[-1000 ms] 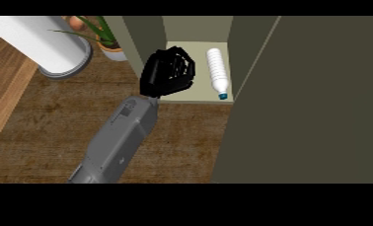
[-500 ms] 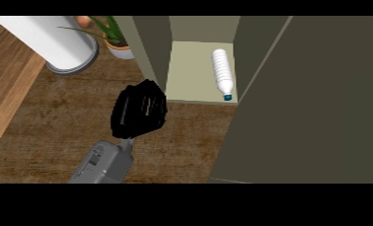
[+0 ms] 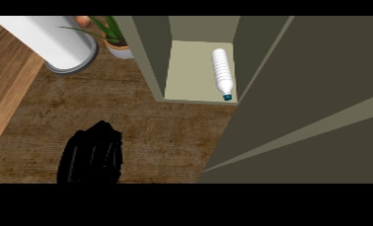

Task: Pick up the bottled water, place it into the cabinet and close the cabinet

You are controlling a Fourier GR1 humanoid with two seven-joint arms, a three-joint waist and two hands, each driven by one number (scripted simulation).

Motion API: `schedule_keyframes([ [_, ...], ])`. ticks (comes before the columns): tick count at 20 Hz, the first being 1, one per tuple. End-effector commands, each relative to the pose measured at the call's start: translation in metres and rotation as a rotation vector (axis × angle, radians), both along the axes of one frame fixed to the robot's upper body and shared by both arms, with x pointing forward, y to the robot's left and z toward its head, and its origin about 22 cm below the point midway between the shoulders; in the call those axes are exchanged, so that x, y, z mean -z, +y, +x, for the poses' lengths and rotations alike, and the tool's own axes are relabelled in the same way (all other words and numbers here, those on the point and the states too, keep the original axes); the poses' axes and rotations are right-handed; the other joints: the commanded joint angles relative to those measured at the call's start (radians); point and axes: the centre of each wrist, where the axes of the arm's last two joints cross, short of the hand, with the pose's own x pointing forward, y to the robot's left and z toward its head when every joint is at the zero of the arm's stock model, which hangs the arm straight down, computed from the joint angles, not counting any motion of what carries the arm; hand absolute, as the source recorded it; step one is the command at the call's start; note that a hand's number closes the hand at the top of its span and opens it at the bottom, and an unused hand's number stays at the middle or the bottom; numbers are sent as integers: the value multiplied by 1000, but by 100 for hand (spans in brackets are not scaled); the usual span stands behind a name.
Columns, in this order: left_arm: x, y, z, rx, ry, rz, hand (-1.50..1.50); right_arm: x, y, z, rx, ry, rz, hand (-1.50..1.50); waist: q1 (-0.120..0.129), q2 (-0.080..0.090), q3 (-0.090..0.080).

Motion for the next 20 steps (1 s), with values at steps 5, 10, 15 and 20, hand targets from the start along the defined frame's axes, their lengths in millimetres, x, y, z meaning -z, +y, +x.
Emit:
schedule_keyframes([
  [5, -17, 39, -61, -48, -17, 16, 150, -27, 29, -7, -133, -13, 86, 150, -11, 4, -4],
  [10, -40, 67, -86, -70, -19, 4, 150, -41, 63, 30, -82, -33, 100, 150, -17, 11, -1],
  [15, -35, 84, -107, -93, -11, 0, 150, -65, 97, 61, -28, -15, 154, 150, -18, 13, -1],
  [20, -50, 97, -112, -107, -24, -15, 150, -77, 97, 104, -10, 30, 125, 150, -32, 14, 1],
])
